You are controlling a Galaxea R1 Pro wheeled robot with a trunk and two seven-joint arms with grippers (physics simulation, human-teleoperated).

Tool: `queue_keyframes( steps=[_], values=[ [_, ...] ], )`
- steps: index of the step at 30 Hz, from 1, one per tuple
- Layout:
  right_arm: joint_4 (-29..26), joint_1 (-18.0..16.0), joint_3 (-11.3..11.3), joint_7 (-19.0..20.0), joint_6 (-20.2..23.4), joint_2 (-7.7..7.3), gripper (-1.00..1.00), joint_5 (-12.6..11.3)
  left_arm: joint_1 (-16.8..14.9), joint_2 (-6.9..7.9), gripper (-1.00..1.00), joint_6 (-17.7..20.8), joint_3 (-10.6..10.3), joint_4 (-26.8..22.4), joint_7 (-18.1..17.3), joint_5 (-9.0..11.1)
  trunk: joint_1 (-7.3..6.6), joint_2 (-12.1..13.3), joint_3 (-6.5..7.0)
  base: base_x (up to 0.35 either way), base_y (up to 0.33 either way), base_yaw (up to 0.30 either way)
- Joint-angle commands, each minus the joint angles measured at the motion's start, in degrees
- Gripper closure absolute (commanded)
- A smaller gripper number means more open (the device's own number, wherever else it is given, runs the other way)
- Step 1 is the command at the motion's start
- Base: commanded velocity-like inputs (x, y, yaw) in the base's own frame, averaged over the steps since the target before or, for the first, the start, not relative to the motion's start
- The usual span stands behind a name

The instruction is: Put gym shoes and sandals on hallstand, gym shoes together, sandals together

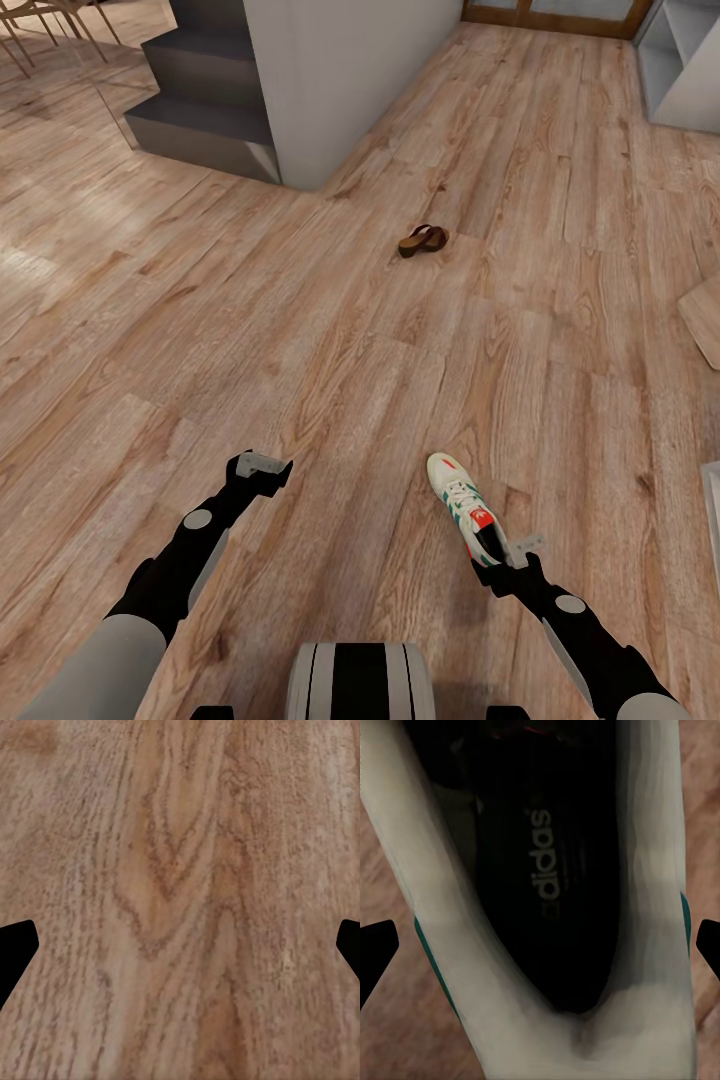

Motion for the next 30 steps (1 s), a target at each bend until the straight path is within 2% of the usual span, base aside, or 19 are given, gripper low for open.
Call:
queue_keyframes(
  steps=[1,30],
  values=[
    [0.0,0.0,0.1,0.0,-0.1,-0.04,-1.00,0.3,0.0,0.01,-1.00,-0.2,-0.1,0.0,-0.1,-0.2,-0.01,0.0,-0.03,0.000,0.000,0.000],
    [0.0,0.0,0.1,0.0,-0.1,-0.05,-1.00,0.3,0.0,0.04,-1.00,-0.2,-0.1,-0.1,-0.3,-0.1,-0.01,0.0,-0.03,0.000,0.000,0.000]
  ],
)
